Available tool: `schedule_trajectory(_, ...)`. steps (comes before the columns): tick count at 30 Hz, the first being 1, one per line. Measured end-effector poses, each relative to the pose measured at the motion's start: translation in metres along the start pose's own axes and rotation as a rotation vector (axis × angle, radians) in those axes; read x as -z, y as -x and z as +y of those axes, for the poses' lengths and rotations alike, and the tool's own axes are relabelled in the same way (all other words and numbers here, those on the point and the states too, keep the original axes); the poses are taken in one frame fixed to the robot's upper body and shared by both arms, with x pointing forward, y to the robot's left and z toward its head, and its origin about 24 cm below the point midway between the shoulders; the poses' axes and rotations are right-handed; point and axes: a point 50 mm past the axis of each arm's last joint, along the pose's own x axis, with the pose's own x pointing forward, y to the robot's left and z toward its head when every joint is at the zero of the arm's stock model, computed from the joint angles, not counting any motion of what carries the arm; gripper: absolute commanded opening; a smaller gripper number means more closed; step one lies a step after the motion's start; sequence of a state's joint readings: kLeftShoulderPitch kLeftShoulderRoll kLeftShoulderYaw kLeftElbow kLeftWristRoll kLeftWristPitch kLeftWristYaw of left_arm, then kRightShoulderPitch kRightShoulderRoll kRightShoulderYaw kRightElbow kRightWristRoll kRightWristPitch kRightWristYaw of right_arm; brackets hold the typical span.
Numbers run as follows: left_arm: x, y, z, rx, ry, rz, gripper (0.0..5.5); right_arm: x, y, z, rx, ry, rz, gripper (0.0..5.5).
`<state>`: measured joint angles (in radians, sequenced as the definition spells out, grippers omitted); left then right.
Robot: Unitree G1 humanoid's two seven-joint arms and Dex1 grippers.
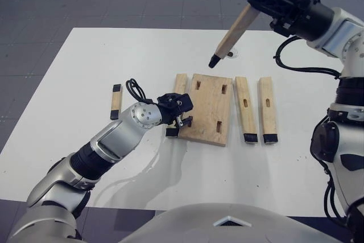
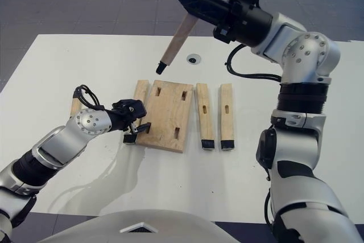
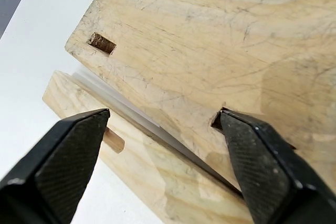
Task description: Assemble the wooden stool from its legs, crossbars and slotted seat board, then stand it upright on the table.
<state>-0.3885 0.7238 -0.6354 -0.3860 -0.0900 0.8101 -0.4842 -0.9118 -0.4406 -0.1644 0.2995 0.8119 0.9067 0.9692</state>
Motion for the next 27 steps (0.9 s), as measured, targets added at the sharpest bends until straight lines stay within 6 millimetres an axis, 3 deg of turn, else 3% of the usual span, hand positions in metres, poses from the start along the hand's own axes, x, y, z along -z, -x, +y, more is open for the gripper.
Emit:
schedule_trajectory(5, 0.009, 0.017, -0.011, 0.049, -0.072, 0.011, 3.88, 0.013, -0.003, -0.015, 0.121, 0.098, 0.06, 2.02)
schedule_trajectory(11, 0.029, 0.034, -0.014, 0.089, -0.187, 0.039, 3.88, 0.042, 0.012, -0.027, 0.112, 0.138, 0.14, 2.02)
schedule_trajectory(18, 0.035, 0.036, -0.01, 0.101, -0.2, 0.037, 3.88, 0.072, 0.022, -0.039, 0.103, 0.176, 0.26, 2.02)
schedule_trajectory(23, 0.035, 0.036, -0.01, 0.105, -0.203, 0.034, 3.88, 0.106, 0.025, -0.044, 0.111, 0.141, 0.318, 2.02)
schedule_trajectory(27, 0.036, 0.036, -0.01, 0.101, -0.203, 0.033, 3.88, 0.116, 0.02, -0.046, 0.105, 0.154, 0.314, 2.02)
